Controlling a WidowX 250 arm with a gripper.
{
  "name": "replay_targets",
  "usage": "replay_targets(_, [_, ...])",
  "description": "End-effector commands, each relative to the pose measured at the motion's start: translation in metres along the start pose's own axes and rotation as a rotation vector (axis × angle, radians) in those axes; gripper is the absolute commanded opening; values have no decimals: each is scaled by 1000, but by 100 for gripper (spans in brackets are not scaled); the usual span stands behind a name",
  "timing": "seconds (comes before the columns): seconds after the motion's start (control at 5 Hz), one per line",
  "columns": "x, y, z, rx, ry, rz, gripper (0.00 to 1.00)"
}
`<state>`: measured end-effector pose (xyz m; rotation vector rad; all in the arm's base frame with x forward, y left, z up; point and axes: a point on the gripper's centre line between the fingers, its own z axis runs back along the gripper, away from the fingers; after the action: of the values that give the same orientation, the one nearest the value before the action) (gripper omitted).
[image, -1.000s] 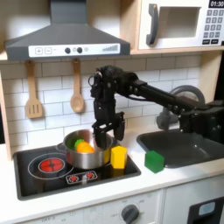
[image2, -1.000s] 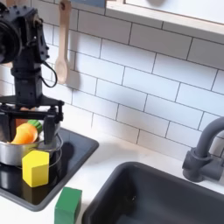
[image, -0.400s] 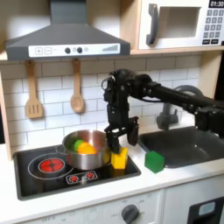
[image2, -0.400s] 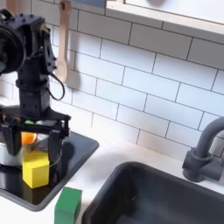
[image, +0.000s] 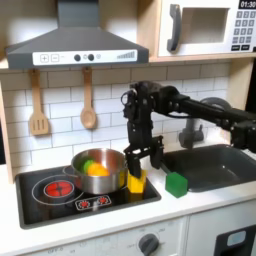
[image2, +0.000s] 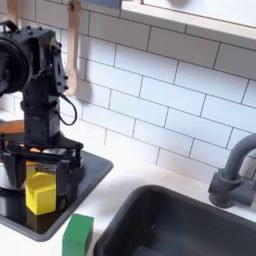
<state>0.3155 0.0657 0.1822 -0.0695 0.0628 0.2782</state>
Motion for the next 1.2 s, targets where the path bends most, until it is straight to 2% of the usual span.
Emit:
replay_targets(0.0, [-13, -6, -4, 8, 4, -47, 100])
replay_targets(0.6, [-30, -5, -4, 8, -5, -79, 100])
replay_targets(0.8, [-23, -5, 0, -33, 4, -81, 100])
replay_targets(1.0, [-28, -8, 3, -17, -8, -99, 100])
